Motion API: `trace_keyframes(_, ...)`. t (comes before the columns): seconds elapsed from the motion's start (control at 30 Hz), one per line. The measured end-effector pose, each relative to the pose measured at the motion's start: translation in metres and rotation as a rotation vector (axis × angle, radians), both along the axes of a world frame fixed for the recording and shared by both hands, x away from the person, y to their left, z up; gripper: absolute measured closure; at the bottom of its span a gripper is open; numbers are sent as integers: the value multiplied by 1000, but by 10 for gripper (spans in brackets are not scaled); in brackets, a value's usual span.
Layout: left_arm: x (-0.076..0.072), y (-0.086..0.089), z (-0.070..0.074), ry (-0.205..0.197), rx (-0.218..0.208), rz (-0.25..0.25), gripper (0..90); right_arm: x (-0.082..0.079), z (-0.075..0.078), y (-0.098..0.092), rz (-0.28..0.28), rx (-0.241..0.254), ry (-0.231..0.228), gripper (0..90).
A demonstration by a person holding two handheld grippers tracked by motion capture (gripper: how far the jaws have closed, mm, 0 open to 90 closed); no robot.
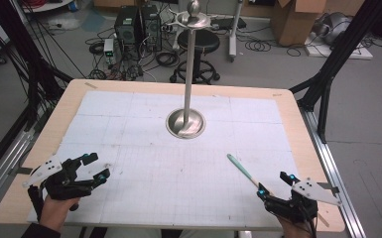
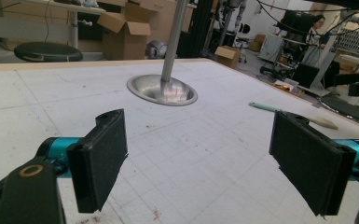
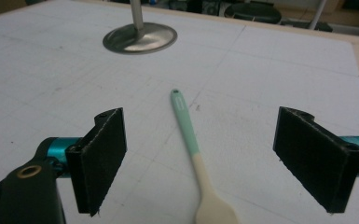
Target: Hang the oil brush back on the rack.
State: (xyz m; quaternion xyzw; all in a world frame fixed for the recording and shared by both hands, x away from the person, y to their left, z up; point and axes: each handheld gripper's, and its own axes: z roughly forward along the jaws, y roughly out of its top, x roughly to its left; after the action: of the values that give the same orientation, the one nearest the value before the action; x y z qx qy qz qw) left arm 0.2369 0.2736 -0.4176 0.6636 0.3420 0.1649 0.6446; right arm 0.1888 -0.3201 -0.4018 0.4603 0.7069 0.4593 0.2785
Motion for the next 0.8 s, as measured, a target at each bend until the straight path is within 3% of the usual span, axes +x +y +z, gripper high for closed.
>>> trace_keyframes(0.17, 1, -1, 0, 2, 1, -5, 194, 23, -8, 6, 18, -75, 89, 194)
trace_keyframes(0.4, 1, -1, 0, -1, -3, -6, 194, 45, -21, 5, 35, -92, 165, 355)
trace_keyframes(0.43, 1, -1, 0, 2, -3, -6, 194, 51, -25, 7, 54, -120, 195, 414)
trace_keyframes(0.6, 1, -2, 0, 1, -1, -13, 194, 60, -31, 14, 94, -165, 244, 552)
trace_keyframes(0.8, 1, -1, 0, 2, 1, -11, 194, 65, -37, 22, 93, -238, 292, 687)
